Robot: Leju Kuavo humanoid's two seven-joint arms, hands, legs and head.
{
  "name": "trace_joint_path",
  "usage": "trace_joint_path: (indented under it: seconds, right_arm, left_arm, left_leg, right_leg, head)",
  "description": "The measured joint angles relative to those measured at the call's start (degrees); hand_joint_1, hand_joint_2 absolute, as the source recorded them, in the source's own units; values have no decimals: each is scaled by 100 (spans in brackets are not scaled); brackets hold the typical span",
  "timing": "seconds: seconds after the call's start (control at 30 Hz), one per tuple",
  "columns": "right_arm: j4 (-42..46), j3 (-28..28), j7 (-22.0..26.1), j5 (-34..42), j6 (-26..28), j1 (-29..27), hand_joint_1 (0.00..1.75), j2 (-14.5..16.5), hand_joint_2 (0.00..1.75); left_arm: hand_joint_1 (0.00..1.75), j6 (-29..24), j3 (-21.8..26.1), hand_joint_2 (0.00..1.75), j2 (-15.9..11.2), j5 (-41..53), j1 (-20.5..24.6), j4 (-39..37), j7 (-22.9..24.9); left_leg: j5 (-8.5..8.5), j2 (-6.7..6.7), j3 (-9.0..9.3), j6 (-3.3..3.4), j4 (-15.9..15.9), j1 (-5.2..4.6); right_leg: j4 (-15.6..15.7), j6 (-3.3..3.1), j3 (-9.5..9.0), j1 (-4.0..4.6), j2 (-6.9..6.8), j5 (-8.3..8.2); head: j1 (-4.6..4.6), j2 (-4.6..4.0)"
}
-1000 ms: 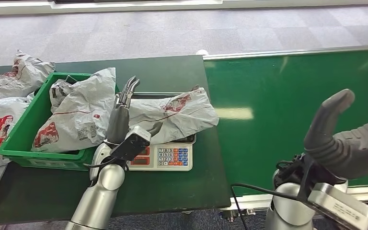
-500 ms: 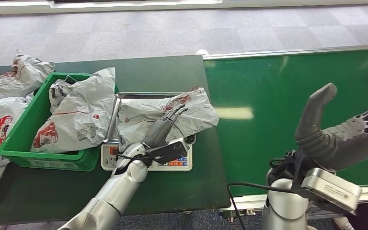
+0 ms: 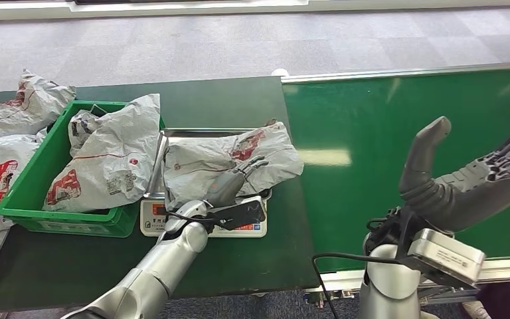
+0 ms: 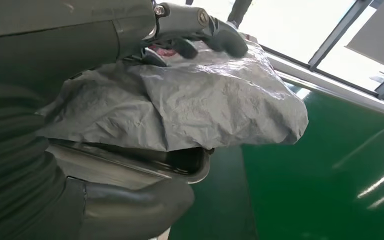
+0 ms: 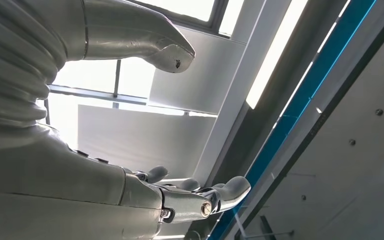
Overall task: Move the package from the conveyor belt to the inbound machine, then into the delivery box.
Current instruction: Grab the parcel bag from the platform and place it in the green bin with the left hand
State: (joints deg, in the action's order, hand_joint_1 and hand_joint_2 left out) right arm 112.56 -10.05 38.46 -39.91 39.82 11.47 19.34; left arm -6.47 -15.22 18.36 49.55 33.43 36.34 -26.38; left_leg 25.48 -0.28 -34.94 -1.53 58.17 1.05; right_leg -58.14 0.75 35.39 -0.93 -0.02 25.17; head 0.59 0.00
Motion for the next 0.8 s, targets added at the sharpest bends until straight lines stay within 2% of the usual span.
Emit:
trace_joint_path:
  seconds: [0.57, 0.63, 0.7, 0.77, 0.8]
  right_arm:
    - [-140, 0, 135, 145, 0, 18, 0, 0, 175]
    - [-140, 0, 135, 124, 0, 19, 0, 0, 175]
    - [-140, 0, 130, 102, 0, 19, 0, 0, 175]
    - [-143, 0, 121, 89, 0, 20, 0, 0, 175]
    - [-147, 0, 119, 87, 0, 21, 0, 0, 175]
  left_arm:
    - [175, -344, -2, 175, -97, 5, 122, -67, 64]
    - [123, -375, -2, 175, -121, 3, 125, -23, 70]
    - [36, -415, -2, 175, -145, 10, 123, 38, 93]
    - [0, -472, -2, 175, -166, 38, 119, 106, 139]
    - [0, -504, -2, 175, -175, 54, 118, 138, 157]
  left_leg:
    - [0, 0, -1, 0, 0, 0]
    - [0, -1, -1, 0, 0, 0]
    - [0, -1, -2, 0, 0, 0]
    - [0, -2, -2, 0, 0, 0]
    - [0, -2, -2, 0, 0, 0]
  right_leg:
    - [0, 0, -1, 0, 0, 0]
    - [0, 0, -1, 0, 0, 0]
    - [-1, 0, -1, 0, -1, 0]
    - [-1, 0, -1, 0, -1, 0]
    - [-1, 0, -1, 0, -1, 0]
  head:
    - [0, 0]
    - [0, 0]
    - [0, 0]
    - [0, 0]
    - [0, 0]
